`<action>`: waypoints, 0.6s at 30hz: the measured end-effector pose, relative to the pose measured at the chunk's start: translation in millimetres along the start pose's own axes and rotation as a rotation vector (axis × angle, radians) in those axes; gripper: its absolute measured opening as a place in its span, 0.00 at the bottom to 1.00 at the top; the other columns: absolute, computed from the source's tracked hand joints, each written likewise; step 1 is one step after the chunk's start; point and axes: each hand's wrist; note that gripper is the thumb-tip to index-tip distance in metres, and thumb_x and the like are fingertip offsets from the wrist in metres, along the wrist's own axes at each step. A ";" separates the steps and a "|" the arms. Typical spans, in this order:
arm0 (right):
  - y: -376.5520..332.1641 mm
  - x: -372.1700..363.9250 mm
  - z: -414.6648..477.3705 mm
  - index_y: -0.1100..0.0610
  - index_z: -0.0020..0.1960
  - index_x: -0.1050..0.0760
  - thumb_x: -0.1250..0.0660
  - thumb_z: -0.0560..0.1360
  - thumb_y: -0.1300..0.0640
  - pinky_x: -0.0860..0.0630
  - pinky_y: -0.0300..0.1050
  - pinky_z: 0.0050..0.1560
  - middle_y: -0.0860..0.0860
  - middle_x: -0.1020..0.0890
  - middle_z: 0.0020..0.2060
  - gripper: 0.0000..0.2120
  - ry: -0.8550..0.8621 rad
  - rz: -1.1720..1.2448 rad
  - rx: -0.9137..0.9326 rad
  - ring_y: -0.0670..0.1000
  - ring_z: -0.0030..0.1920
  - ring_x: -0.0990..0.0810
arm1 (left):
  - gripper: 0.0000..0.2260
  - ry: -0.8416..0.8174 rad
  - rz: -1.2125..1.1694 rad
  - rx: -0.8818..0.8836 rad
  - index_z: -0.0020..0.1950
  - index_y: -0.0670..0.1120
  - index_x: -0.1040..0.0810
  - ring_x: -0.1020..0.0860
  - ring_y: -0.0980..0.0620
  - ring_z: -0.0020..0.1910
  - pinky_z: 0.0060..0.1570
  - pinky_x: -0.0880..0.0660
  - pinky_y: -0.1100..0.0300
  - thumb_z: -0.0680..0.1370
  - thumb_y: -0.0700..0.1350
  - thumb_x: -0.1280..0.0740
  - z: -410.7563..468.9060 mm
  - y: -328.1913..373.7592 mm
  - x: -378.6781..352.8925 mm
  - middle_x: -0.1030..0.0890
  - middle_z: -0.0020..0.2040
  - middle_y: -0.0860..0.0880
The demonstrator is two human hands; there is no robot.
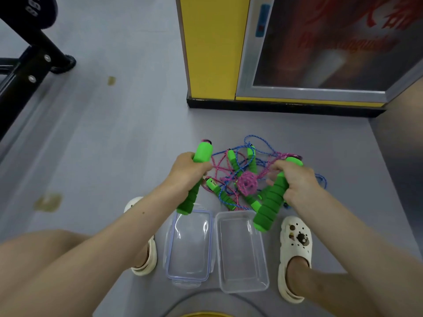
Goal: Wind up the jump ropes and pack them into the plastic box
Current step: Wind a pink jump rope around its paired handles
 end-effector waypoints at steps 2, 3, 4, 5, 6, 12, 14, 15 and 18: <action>0.8 0.5 -0.8 0.63 0.49 0.25 0.31 0.71 0.68 0.22 0.45 0.28 0.56 0.22 0.30 0.08 -0.031 -0.135 0.226 0.49 0.23 0.24 | 0.04 0.163 0.108 -0.229 0.46 0.48 0.28 0.24 0.50 0.35 0.36 0.29 0.57 0.75 0.42 0.33 1.3 0.1 1.3 0.23 0.39 0.48; -0.5 1.2 -1.3 0.60 0.48 0.25 0.30 0.71 0.65 0.23 0.45 0.27 0.56 0.22 0.31 0.08 -0.044 -0.219 0.340 0.49 0.23 0.24 | 0.05 0.203 0.164 -0.306 0.48 0.49 0.29 0.25 0.50 0.36 0.36 0.29 0.56 0.75 0.43 0.34 0.8 1.7 2.4 0.24 0.39 0.50; -2.8 1.6 -4.2 0.59 0.45 0.25 0.29 0.71 0.63 0.25 0.43 0.25 0.56 0.23 0.31 0.06 -0.065 -0.243 0.370 0.49 0.22 0.26 | 0.06 0.188 0.169 -0.318 0.50 0.49 0.29 0.25 0.50 0.36 0.36 0.28 0.56 0.76 0.43 0.34 0.8 2.5 3.5 0.24 0.40 0.49; -5.1 2.1 -5.9 0.59 0.43 0.26 0.28 0.71 0.62 0.28 0.41 0.24 0.56 0.24 0.30 0.06 -0.081 -0.247 0.353 0.48 0.21 0.28 | 0.06 0.129 0.125 -0.253 0.51 0.47 0.29 0.24 0.49 0.35 0.35 0.27 0.55 0.76 0.43 0.34 -0.5 2.9 4.3 0.23 0.41 0.47; -5.9 2.5 -6.1 0.59 0.42 0.26 0.27 0.71 0.60 0.29 0.40 0.23 0.56 0.25 0.29 0.08 -0.099 -0.234 0.304 0.48 0.21 0.29 | 0.07 0.046 0.067 -0.146 0.52 0.45 0.28 0.23 0.48 0.34 0.32 0.26 0.56 0.77 0.43 0.34 -2.5 1.8 3.7 0.22 0.41 0.44; -6.5 -10.4 -26.1 0.59 0.44 0.26 0.35 0.76 0.45 0.25 0.42 0.27 0.55 0.24 0.27 0.16 -0.354 -0.087 0.075 0.50 0.24 0.27 | 0.08 -0.074 -0.029 -0.120 0.51 0.45 0.28 0.26 0.49 0.29 0.26 0.28 0.61 0.78 0.48 0.35 -17.8 8.8 -10.2 0.22 0.38 0.41; -3.4 -14.6 -25.2 0.59 0.43 0.26 0.37 0.78 0.48 0.23 0.45 0.33 0.56 0.22 0.28 0.14 -0.419 -0.025 0.016 0.51 0.26 0.24 | 0.06 -0.158 -0.125 -0.049 0.47 0.46 0.28 0.27 0.49 0.29 0.27 0.30 0.61 0.78 0.48 0.37 -22.3 12.5 -17.3 0.24 0.37 0.42; -1.6 -15.5 -24.4 0.58 0.43 0.26 0.38 0.78 0.50 0.23 0.47 0.37 0.56 0.22 0.30 0.12 -0.459 0.009 -0.009 0.51 0.28 0.22 | 0.05 -0.187 -0.141 -0.033 0.46 0.46 0.28 0.28 0.48 0.29 0.28 0.31 0.61 0.79 0.47 0.38 -25.2 11.3 -22.0 0.24 0.38 0.42; 3.2 -15.6 -21.7 0.58 0.49 0.24 0.40 0.80 0.53 0.23 0.51 0.43 0.59 0.18 0.42 0.10 -0.578 0.105 -0.135 0.55 0.39 0.19 | 0.05 -0.250 -0.167 -0.073 0.53 0.47 0.26 0.25 0.53 0.29 0.27 0.30 0.64 0.80 0.44 0.39 -35.0 3.4 -36.6 0.23 0.39 0.45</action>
Point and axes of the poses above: each hand's wrist, its own z-axis towards the middle knuckle, its own x-axis out of the back of the hand, y = z × x
